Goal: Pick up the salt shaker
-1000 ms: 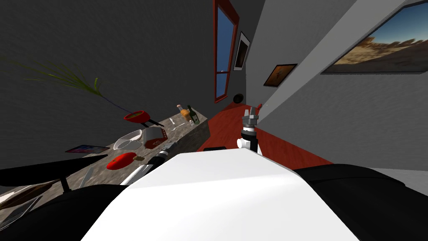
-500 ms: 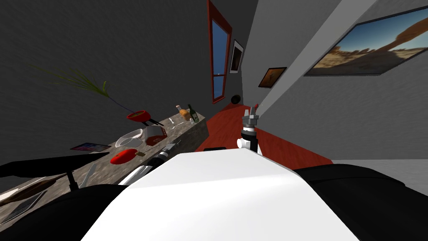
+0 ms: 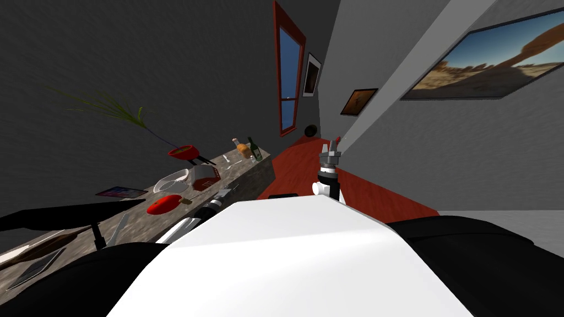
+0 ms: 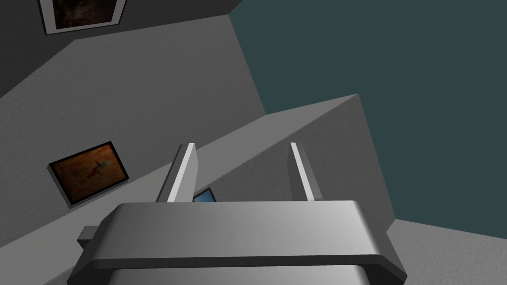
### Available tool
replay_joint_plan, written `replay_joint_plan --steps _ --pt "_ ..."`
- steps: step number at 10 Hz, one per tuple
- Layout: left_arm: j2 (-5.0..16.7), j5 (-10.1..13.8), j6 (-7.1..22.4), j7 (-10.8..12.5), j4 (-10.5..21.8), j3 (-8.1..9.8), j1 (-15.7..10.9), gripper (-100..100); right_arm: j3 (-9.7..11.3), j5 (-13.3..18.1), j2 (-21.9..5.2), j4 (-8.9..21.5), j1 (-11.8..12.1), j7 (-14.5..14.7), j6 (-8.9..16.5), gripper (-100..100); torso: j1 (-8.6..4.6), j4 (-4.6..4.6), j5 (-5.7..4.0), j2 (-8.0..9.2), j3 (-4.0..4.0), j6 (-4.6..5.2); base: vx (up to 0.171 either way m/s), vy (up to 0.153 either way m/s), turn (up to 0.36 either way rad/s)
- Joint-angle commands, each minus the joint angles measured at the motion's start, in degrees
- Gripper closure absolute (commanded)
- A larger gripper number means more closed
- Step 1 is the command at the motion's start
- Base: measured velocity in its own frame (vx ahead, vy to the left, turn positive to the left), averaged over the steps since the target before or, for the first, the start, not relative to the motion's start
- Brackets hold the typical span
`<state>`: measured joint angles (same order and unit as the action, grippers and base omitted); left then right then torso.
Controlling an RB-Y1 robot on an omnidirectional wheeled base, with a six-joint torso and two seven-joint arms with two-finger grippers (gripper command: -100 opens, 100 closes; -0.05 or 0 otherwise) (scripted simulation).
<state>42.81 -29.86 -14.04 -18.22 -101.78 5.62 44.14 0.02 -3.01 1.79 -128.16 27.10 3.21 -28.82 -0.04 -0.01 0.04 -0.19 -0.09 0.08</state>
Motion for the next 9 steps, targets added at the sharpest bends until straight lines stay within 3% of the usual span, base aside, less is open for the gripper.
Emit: replay_joint_plan --steps 1,3,4,9 --pt "0.0 0.0 0.0 0.0 0.0 0.0 0.0 -100 0.0 0.0 0.0 0.0 0.0 0.0 0.0 0 0.0 0.0 0.0 0.0 0.0 0.0 0.004 0.004 0.013" --pt "0.0 0.0 0.0 0.0 0.0 0.0 0.0 -100 0.0 0.0 0.0 0.0 0.0 0.0 0.0 0 0.02 -0.01 0.01 -0.02 -0.01 0.0 0.01 0.012 0.034" --pt "-0.4 -0.21 0.54 -0.56 0.91 0.78 -1.64 -100 -0.01 0.0 0.0 0.0 0.01 0.0 0.0 0 0.09 -0.01 0.02 -0.07 -0.04 -0.02 0.116 0.007 -0.041" --pt "-1.4 -0.74 1.93 -1.98 3.25 2.79 -5.86 -100 -0.01 0.0 -0.01 -0.01 0.03 0.0 -0.01 0 0.14 -0.2 0.02 -0.86 -0.5 0.03 0.206 0.009 -0.065"
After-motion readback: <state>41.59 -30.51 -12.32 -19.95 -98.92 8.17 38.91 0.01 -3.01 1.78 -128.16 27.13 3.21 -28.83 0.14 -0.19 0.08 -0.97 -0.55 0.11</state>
